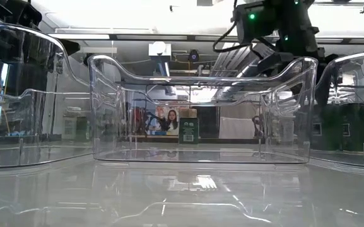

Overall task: Sort spices by type
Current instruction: Put the black seasoning can into the right transparent bin aligned with the other black seasoning can

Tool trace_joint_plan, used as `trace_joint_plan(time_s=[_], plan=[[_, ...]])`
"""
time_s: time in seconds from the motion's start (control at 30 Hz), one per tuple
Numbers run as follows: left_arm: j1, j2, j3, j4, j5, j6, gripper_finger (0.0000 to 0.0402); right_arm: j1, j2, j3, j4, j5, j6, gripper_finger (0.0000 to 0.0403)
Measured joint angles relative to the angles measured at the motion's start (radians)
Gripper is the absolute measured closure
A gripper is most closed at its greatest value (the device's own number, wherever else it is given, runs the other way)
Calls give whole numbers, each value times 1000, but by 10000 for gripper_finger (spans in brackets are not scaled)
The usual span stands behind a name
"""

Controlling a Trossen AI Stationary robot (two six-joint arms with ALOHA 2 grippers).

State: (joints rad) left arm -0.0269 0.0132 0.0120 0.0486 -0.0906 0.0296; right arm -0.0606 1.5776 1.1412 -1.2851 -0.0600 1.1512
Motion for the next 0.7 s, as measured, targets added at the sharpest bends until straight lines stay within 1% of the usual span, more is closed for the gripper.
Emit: trace_joint_plan(time_s=[0.17, 0.33, 0.43, 0.5, 0.53, 0.6, 0.67, 0.7], plan=[[0, 0, 0, 0, 0, 0, 401, -14, -15, 11, 0, 5, 0, 191], [0, 0, 0, 0, 0, 0, 401, -9, -65, 78, -41, 25, 0, 189], [0, 0, 0, 0, 0, 0, 402, 6, -98, 117, -7, 59, -11, 196], [0, 0, 0, 0, 0, 0, 401, 11, -98, 119, 42, 70, -72, 217], [0, 0, 0, 0, 0, 0, 402, 8, -90, 111, 57, 67, -105, 235], [0, 0, 0, 0, 0, 0, 401, -4, -69, 83, 77, 57, -156, 287], [0, 0, 0, 0, 0, 0, 402, -8, -50, 46, 107, 63, -189, 353], [0, 0, 0, 0, 0, 0, 402, -7, -43, 29, 120, 75, -203, 377]])
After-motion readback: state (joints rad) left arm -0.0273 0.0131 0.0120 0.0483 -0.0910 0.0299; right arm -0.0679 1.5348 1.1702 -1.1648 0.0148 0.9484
